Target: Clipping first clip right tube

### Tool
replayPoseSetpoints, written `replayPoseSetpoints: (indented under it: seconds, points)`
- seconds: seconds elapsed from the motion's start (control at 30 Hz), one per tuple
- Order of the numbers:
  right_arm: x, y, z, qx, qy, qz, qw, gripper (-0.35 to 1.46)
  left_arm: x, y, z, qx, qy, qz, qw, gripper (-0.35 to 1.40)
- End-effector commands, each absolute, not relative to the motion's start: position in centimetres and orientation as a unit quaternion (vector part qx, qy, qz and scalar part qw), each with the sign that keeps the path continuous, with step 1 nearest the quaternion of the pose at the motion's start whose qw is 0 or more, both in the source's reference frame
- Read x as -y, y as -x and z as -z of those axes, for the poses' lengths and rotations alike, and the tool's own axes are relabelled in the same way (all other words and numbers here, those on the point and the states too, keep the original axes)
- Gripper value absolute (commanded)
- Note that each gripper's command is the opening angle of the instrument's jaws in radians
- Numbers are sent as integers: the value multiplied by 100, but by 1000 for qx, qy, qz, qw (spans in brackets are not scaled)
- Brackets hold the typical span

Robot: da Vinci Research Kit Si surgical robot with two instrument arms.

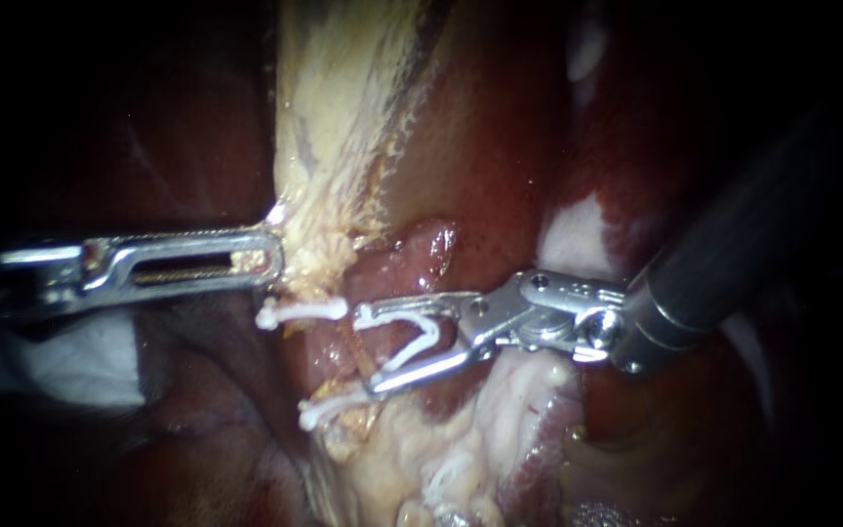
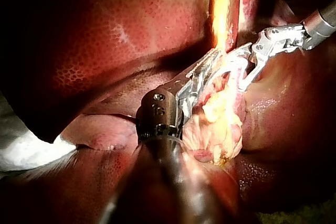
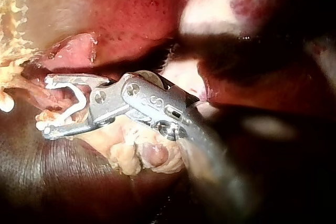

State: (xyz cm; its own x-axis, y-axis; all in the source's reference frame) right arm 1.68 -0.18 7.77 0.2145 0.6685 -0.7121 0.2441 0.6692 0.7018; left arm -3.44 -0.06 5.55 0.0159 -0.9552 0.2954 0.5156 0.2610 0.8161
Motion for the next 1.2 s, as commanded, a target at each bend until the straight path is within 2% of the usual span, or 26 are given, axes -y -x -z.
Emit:
replayPoseSetpoints:
  seconds: [0.03, 0.37, 0.57, 0.83, 1.2]
  points:
    - [19, -169, -778, -607, -376, -155, 683, 60, 6, 344, -556, 433, -254, 552, 666, -35]
    - [16, -169, -787, -607, -374, -155, 684, 60, 7, 344, -555, 433, -254, 552, 666, -35]
    - [37, -188, -796, -606, -377, -148, 685, 60, 6, 345, -555, 433, -254, 553, 666, -35]
    - [56, -198, -779, -607, -401, -127, 674, 60, 6, 345, -555, 433, -254, 552, 666, -35]
    - [67, -195, -763, -606, -437, -121, 654, 59, 4, 343, -557, 433, -255, 552, 666, -35]
